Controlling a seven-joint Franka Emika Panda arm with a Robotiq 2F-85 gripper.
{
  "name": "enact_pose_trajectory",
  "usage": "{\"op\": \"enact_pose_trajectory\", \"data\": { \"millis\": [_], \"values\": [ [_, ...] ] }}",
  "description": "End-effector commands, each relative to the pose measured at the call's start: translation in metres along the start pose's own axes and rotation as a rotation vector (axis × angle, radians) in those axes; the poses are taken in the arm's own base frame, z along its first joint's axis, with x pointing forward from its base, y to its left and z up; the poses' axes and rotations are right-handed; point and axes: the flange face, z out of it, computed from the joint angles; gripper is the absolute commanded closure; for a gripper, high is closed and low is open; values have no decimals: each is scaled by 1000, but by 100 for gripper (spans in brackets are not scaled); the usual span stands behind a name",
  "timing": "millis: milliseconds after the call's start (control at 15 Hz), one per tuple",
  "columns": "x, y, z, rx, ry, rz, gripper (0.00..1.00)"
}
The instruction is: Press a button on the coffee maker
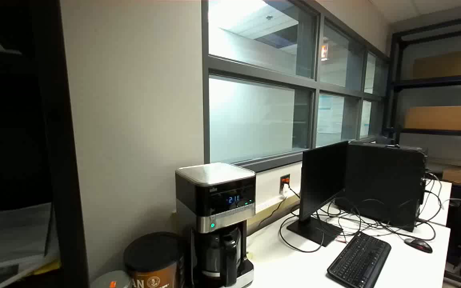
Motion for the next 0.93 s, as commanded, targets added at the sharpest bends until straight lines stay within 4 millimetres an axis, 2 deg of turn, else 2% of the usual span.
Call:
{"op": "enact_pose_trajectory", "data": {
  "millis": [0,533,867],
  "values": [
    [0,0,-1,0,-1,0,0],
    [4,-4,0,-3,2,-11,0],
    [52,-51,4,-62,-30,-198,0]
  ]
}}
